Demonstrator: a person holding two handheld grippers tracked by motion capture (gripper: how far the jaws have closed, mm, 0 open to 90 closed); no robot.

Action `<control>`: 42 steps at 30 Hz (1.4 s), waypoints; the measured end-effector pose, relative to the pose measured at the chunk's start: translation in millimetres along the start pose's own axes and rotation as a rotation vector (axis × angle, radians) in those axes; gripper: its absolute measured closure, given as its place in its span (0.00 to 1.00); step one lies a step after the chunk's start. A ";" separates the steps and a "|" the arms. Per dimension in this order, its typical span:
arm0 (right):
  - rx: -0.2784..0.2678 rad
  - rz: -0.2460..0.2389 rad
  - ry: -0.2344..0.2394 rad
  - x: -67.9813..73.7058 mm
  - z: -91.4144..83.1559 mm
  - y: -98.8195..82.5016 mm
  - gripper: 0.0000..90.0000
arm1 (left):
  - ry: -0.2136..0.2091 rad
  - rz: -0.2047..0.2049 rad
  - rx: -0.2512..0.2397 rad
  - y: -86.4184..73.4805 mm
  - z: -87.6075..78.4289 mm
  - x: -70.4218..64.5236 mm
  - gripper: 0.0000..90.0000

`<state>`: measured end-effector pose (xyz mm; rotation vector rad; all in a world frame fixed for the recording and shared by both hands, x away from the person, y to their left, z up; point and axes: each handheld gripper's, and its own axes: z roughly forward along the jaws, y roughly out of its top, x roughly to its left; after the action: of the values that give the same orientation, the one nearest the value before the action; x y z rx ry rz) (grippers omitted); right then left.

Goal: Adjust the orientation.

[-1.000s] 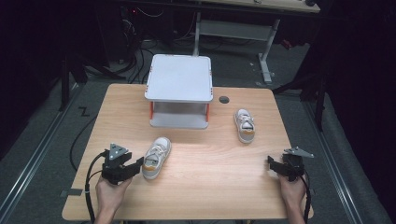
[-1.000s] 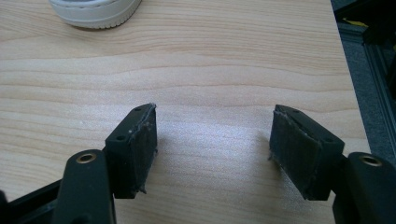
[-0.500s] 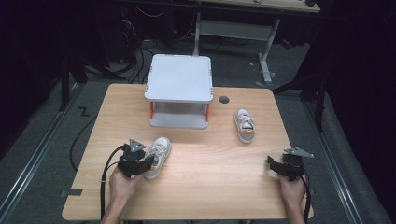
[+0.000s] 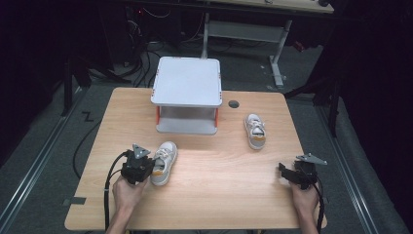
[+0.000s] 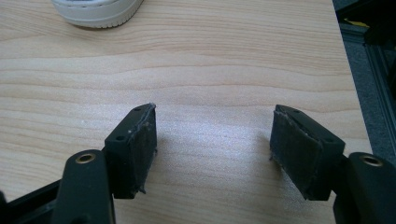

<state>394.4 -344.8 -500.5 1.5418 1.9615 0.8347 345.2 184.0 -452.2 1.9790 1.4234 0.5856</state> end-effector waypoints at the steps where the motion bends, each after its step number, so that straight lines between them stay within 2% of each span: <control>1: -0.001 -0.002 0.000 -0.1 0.1 0.0 0.36 | -0.010 0.001 0.001 2.7 -0.5 -1.8 0.93; 3: 0.000 0.000 0.000 0.0 0.0 0.0 0.36 | -0.019 -0.007 0.000 4.2 -0.6 -3.9 0.93; 5: 0.000 -0.002 0.000 -0.1 0.0 0.0 0.36 | -0.033 0.006 -0.004 7.9 -0.9 -9.1 0.94; 7: 0.000 -0.001 0.000 0.0 0.0 0.0 0.36 | -0.046 0.019 -0.018 16.1 -1.1 -20.4 0.94; 9: 0.000 0.000 0.001 0.0 0.0 0.0 0.36 | -0.053 0.017 -0.024 18.3 -0.7 -23.3 0.94; 10: 0.000 -0.001 0.001 0.0 0.0 0.0 0.36 | -0.065 0.026 -0.029 24.5 1.6 -31.8 0.94; 15: 0.000 0.000 0.001 0.1 -0.1 0.0 0.36 | -0.082 0.077 -0.024 38.2 12.9 -55.2 0.94; 16: 0.000 -0.001 0.001 0.1 -0.1 0.0 0.36 | -0.082 0.077 -0.024 38.2 12.9 -55.2 0.94; 18: 0.000 0.000 0.001 0.1 -0.1 0.0 0.36 | -0.081 0.096 -0.017 43.9 20.1 -68.0 0.94; 19: 0.000 -0.001 0.001 0.1 -0.1 0.0 0.36 | -0.081 0.096 -0.017 43.9 20.1 -68.0 0.94; 21: 0.001 -0.001 0.001 0.2 -0.1 -0.1 0.36 | -0.071 0.126 -0.003 48.8 27.7 -81.8 0.94; 26: 0.001 -0.001 0.001 0.2 -0.2 -0.1 0.36 | -0.075 0.137 0.015 51.9 37.1 -94.8 0.94; 28: 0.000 -0.002 0.001 0.2 -0.1 -0.1 0.36 | -0.064 0.167 0.028 52.2 40.7 -102.9 0.93; 31: -0.001 -0.004 0.002 0.0 0.0 -0.1 0.36 | -0.076 0.160 0.030 53.0 40.9 -105.1 0.92; 33: -0.001 -0.004 0.001 0.1 0.0 -0.1 0.36 | -0.111 0.154 0.039 52.4 41.1 -107.6 0.90; 37: -0.001 -0.004 0.001 0.1 0.0 -0.1 0.36 | -0.125 0.154 0.041 51.5 40.8 -109.7 0.88; 38: -0.001 -0.004 0.001 0.2 0.0 -0.1 0.36 | -0.149 0.140 0.039 51.0 41.5 -108.9 0.88; 39: -0.002 -0.006 0.000 0.1 0.1 -0.1 0.36 | -0.188 0.107 0.039 49.6 42.8 -107.5 0.87; 42: -0.002 -0.005 0.000 0.4 0.0 -0.2 0.36 | -0.213 0.085 0.032 47.0 43.2 -106.7 0.85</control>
<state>394.1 -344.5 -500.6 1.5353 1.9635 0.8344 371.5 62.6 -449.0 2.0671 1.2315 0.3776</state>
